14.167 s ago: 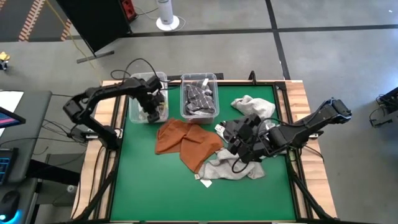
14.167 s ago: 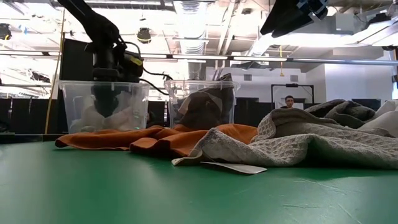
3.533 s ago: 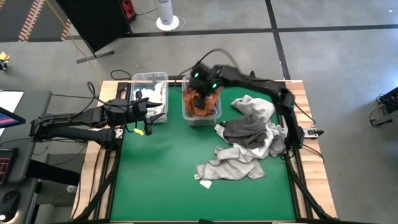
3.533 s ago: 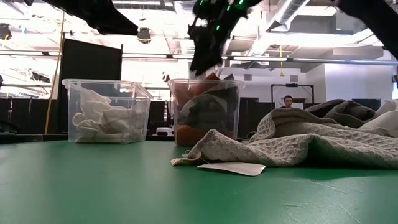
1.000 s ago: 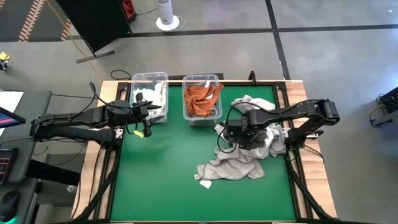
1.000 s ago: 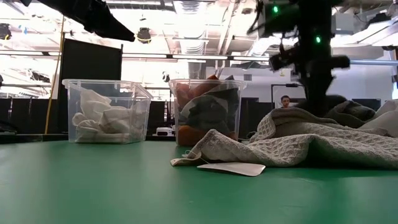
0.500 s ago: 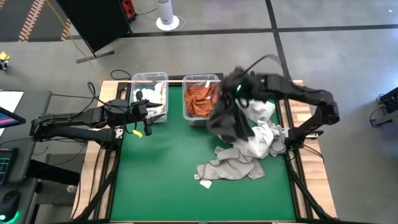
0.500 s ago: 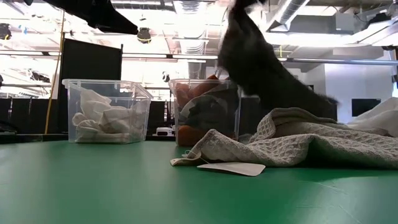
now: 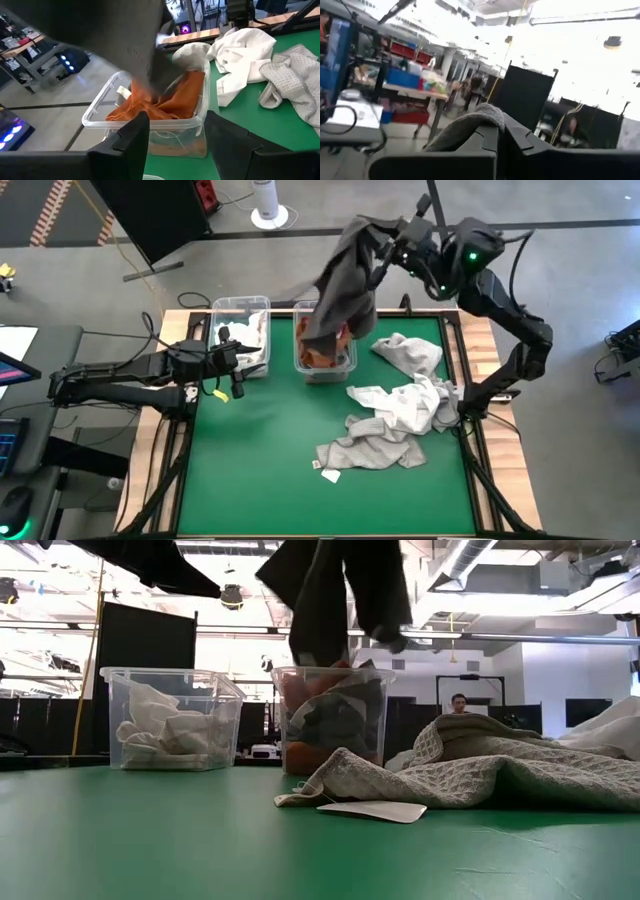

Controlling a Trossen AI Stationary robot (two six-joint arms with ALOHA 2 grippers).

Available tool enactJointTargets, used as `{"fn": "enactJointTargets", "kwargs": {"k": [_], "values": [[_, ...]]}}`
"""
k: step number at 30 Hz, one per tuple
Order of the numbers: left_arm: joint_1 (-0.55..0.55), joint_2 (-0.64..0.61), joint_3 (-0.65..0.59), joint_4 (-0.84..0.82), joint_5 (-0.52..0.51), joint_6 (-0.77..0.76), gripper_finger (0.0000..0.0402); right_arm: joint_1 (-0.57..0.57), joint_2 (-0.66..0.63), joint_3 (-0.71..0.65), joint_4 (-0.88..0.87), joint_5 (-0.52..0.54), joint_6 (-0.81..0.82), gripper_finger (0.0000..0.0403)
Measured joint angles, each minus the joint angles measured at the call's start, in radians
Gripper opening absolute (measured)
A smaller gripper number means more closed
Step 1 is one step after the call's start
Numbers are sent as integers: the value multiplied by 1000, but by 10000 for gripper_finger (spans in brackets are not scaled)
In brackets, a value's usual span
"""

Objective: Sort towels by color in basket
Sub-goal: Put the dark gray towel into the right transparent bin

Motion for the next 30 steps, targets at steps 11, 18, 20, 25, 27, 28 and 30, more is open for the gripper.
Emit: {"fn": "enactJointTargets", "kwargs": {"k": [11, 18, 20, 25, 27, 28, 30], "values": [[2, 0, 0, -3, 0, 1, 183, -65, 222, -2, -403, -60, 209, 27], [2, 0, 0, -12, 0, -2, 183, -40, 445, -3, -390, -256, 275, 25], [2, 0, 0, -27, 0, -2, 183, -49, 493, -2, -455, -266, 299, 28], [2, 0, 0, -43, -1, -1, 183, -95, 615, -3, -690, -265, 363, 29], [2, 0, 0, -40, -1, -1, 183, -111, 646, -2, -754, -265, 374, 29], [2, 0, 0, -38, -1, -1, 183, -118, 664, -1, -778, -266, 377, 30], [2, 0, 0, -38, -1, -2, 183, -123, 699, 1, -806, -273, 375, 36]]}}
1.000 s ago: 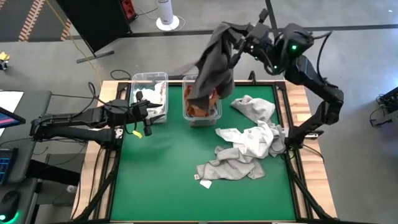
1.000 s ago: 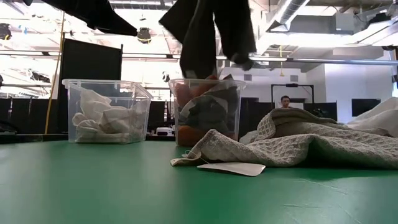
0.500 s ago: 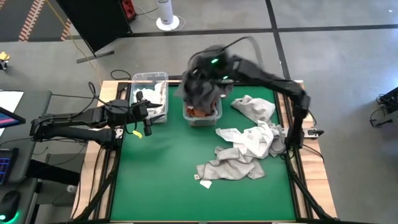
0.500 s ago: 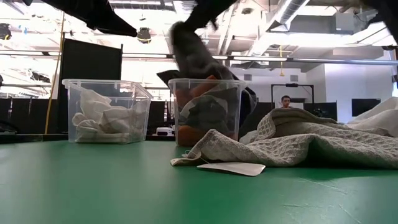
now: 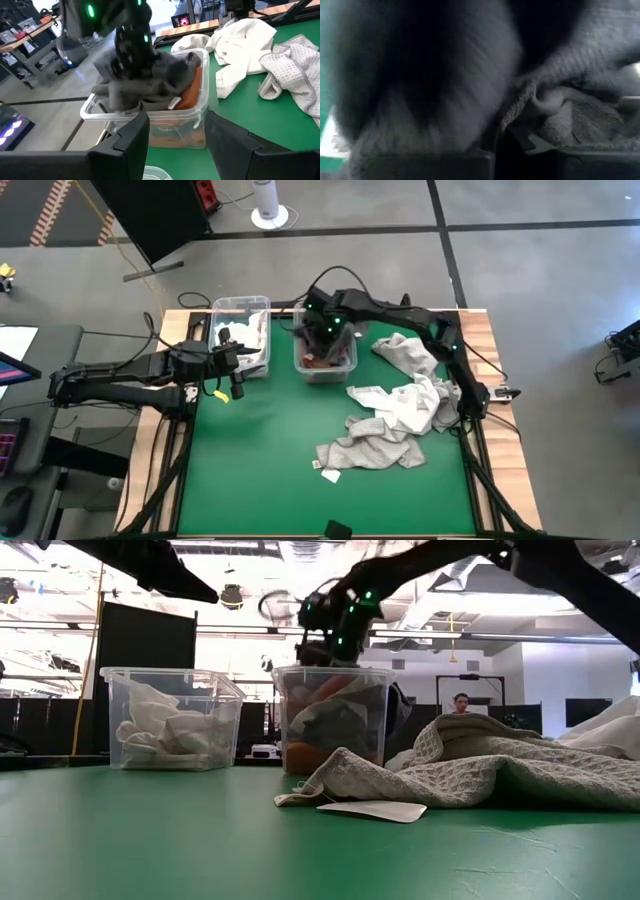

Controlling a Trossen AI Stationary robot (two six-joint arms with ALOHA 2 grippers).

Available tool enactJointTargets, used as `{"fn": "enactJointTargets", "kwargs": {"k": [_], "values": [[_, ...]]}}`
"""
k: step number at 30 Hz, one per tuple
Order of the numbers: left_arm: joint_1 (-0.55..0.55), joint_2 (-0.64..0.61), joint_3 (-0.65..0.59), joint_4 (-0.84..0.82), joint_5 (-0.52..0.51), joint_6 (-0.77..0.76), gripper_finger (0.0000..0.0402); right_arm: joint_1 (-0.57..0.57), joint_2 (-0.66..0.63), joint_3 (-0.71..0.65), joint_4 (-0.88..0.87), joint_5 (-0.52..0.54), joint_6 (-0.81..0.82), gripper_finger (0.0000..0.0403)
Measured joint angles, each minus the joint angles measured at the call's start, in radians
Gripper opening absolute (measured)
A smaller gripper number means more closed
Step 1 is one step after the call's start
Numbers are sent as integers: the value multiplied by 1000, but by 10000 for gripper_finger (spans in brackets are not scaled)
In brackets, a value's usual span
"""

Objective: Sort towels by color in basket
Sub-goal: Put the dark gray towel into the right transparent bin

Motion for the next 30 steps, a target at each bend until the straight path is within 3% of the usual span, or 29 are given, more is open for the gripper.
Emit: {"fn": "enactJointTargets", "kwargs": {"k": [10, 24, 30], "values": [[0, 0, 0, 2, 0, -8, 183, 30, 52, 1, -47, -13, -60, 110], [0, 0, 0, 1, 0, -11, 183, 55, -276, -4, -69, -16, -18, 259], [0, 0, 0, -4, 0, -15, 183, 37, -338, -2, -327, 205, -265, 265]]}}
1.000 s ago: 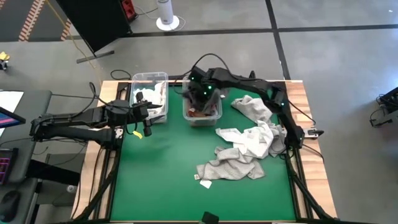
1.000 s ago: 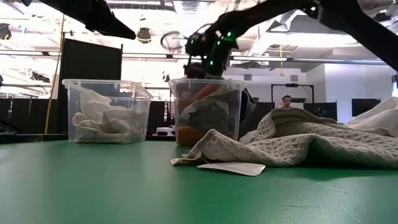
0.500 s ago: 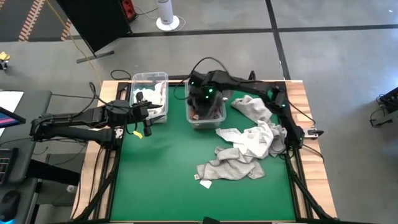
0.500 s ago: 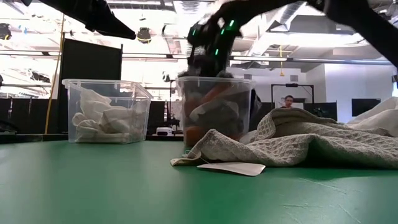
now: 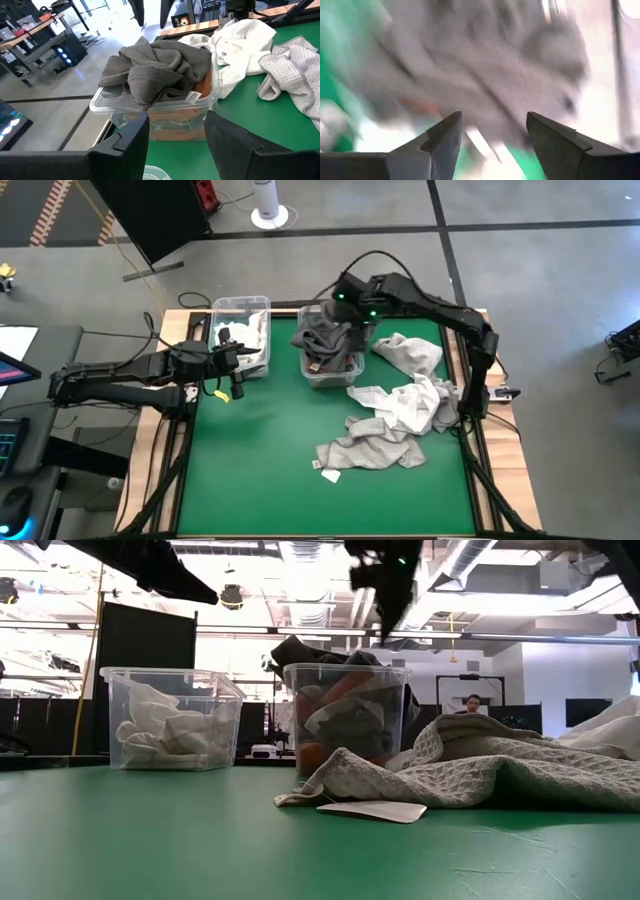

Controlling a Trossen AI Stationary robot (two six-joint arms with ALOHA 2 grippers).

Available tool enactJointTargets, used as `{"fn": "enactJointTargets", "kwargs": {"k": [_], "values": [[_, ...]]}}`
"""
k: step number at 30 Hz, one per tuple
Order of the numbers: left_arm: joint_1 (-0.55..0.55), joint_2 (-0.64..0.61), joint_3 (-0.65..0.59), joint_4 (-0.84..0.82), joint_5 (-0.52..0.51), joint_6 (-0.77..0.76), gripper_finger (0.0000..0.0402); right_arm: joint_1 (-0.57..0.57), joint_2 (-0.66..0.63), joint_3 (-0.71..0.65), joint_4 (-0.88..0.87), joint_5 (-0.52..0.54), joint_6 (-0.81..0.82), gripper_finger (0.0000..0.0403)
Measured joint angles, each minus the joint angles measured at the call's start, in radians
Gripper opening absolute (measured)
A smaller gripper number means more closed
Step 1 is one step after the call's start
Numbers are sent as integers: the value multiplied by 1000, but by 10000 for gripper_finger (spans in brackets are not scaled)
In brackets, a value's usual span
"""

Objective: Sort towels by color in basket
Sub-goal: Put the dark gray towel into the right transparent bin

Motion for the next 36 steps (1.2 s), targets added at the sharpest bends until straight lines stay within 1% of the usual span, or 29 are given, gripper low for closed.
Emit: {"fn": "enactJointTargets", "kwargs": {"k": [2, 4, 7, 12, 15, 18, 20, 22, 27, 28, 31, 34, 36], "values": [[0, 0, 0, -3, 0, 0, 183, -22, 1, -1, -81, 58, -59, 265], [0, 0, 0, -3, 0, 0, 183, -49, 2, -1, -129, 82, -84, 265], [0, 0, 0, -3, 0, 1, 183, -82, 2, -2, -151, 118, -108, 265], [0, 0, 0, -3, 0, 1, 183, -102, 2, -57, -53, 154, -189, 265], [0, 0, 0, -3, 0, 0, 183, -107, 3, -142, 11, 157, -245, 264], [0, 0, 0, -14, 0, 0, 183, -114, 3, -232, 82, 173, -243, 253], [0, 0, 0, -19, 0, 0, 183, -116, 3, -273, 131, 255, -229, 230], [0, 0, 0, -18, 0, -1, 183, -123, 3, -306, 180, 331, -228, 189], [0, 0, 0, -18, 0, -5, 183, -131, 3, -319, 273, 340, -231, 31], [0, 0, 0, -18, 0, -9, 183, -127, 1, -315, 268, 341, -238, 22], [0, 0, 0, -24, 0, -14, 183, -102, -4, -264, 232, 388, -227, 25], [0, 0, 0, -22, 0, -14, 183, -55, -10, -157, 172, 416, -205, 22], [0, 0, 0, -17, 0, -14, 183, -17, -10, -81, 172, 416, -191, 18]]}}
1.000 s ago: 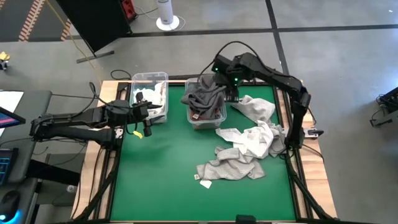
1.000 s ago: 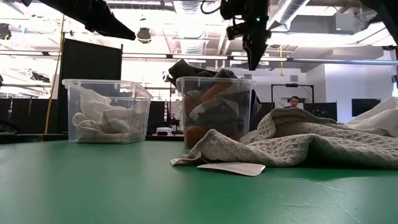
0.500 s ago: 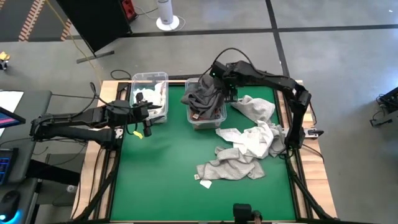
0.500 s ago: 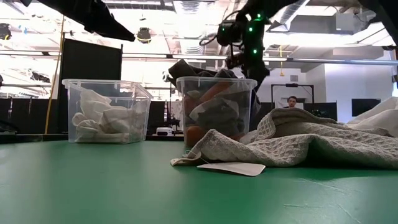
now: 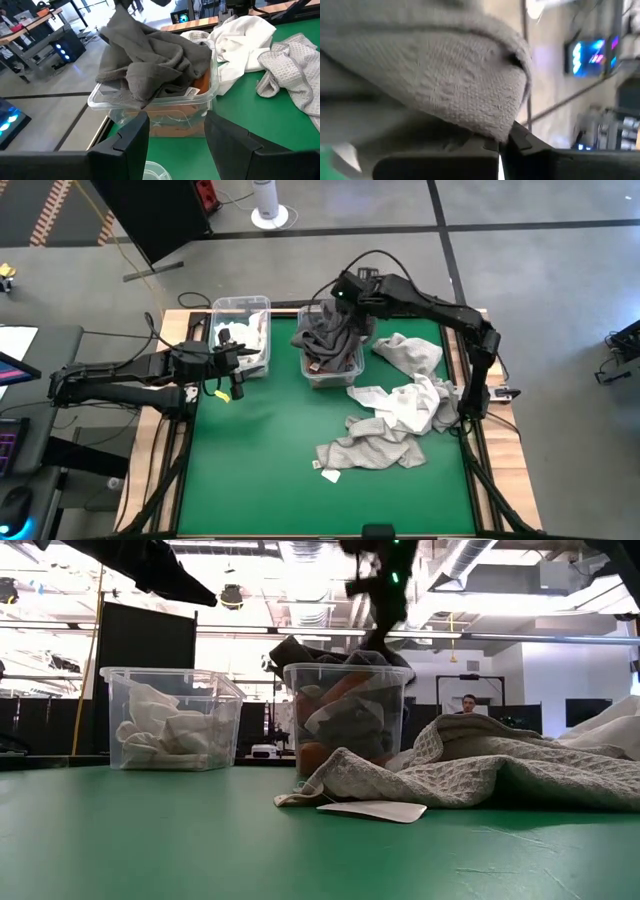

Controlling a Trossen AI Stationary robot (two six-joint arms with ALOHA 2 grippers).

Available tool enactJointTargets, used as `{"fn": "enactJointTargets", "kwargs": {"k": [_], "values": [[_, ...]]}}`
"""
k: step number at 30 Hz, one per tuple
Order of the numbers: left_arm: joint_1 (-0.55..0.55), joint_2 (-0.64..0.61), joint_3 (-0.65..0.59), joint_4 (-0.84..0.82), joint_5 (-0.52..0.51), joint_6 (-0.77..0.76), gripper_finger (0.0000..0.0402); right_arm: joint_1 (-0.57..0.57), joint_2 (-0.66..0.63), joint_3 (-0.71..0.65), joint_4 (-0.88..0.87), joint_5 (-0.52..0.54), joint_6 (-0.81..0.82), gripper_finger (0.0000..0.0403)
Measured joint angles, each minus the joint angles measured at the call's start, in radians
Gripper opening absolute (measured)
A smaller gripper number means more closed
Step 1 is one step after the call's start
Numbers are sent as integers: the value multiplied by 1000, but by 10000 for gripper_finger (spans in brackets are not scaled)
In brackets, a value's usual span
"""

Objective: Sort towels by color in basket
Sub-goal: Put the dark gray towel into the right transparent bin

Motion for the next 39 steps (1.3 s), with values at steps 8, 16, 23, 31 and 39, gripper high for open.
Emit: {"fn": "enactJointTargets", "kwargs": {"k": [8, 16, 23, 31, 39], "values": [[0, 0, 0, 1, 0, -5, 183, 127, 1, 142, 133, -277, 78, 18], [0, 0, 0, 1, 5, -23, 183, 96, 173, 139, -43, -425, 220, 19], [0, 0, 0, -2, 9, -33, 183, 42, 359, 140, -53, -454, 221, 20], [0, 0, 0, -11, 10, -44, 183, -3, 430, 144, -34, -588, 241, 24], [0, 0, 0, -11, 11, -45, 183, -1, 282, 136, -41, -586, 263, 62]]}}
